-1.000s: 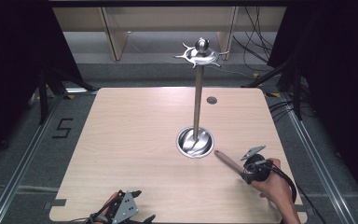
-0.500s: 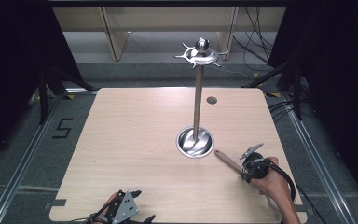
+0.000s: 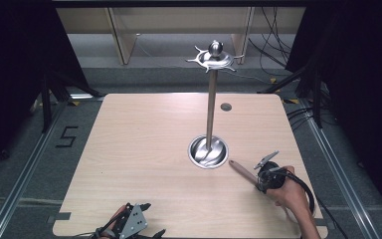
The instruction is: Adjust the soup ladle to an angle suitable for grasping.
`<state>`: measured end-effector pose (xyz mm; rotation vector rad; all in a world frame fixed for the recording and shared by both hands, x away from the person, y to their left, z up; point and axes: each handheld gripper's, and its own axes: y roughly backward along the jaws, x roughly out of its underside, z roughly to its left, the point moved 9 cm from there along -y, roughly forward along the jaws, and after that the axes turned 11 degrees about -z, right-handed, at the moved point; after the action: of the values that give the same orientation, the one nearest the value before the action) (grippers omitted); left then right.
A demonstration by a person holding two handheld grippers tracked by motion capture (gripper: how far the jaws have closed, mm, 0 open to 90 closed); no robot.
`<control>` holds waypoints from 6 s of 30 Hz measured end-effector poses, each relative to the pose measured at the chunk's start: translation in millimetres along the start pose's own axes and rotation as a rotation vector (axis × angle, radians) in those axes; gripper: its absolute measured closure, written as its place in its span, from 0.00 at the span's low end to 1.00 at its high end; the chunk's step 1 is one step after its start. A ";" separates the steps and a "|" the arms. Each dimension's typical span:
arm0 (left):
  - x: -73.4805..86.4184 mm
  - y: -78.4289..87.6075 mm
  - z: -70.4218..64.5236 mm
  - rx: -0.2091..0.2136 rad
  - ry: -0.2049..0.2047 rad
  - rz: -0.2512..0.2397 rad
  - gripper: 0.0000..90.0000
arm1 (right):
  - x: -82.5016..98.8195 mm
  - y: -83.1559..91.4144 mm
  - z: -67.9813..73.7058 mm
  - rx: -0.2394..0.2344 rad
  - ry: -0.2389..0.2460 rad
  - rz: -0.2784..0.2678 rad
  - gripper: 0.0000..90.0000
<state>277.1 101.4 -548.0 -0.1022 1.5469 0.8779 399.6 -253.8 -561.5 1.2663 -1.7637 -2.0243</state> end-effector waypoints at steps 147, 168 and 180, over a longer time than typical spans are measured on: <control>0.1 0.4 0.1 0.005 0.069 -0.039 0.17 | -203.1 160.6 10.7 -0.087 0.054 -0.846 0.86; 1.5 -1.0 0.0 0.005 0.040 -0.032 0.17 | -214.1 154.2 14.2 -0.079 0.050 -0.818 0.86; 1.4 -0.7 -1.4 0.006 0.048 -0.027 0.17 | -218.2 150.0 14.2 -0.008 0.048 -0.846 0.86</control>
<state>276.1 100.7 -549.6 -0.1405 1.5896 0.8555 468.2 -150.7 -327.0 2.3081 -1.2886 -2.3133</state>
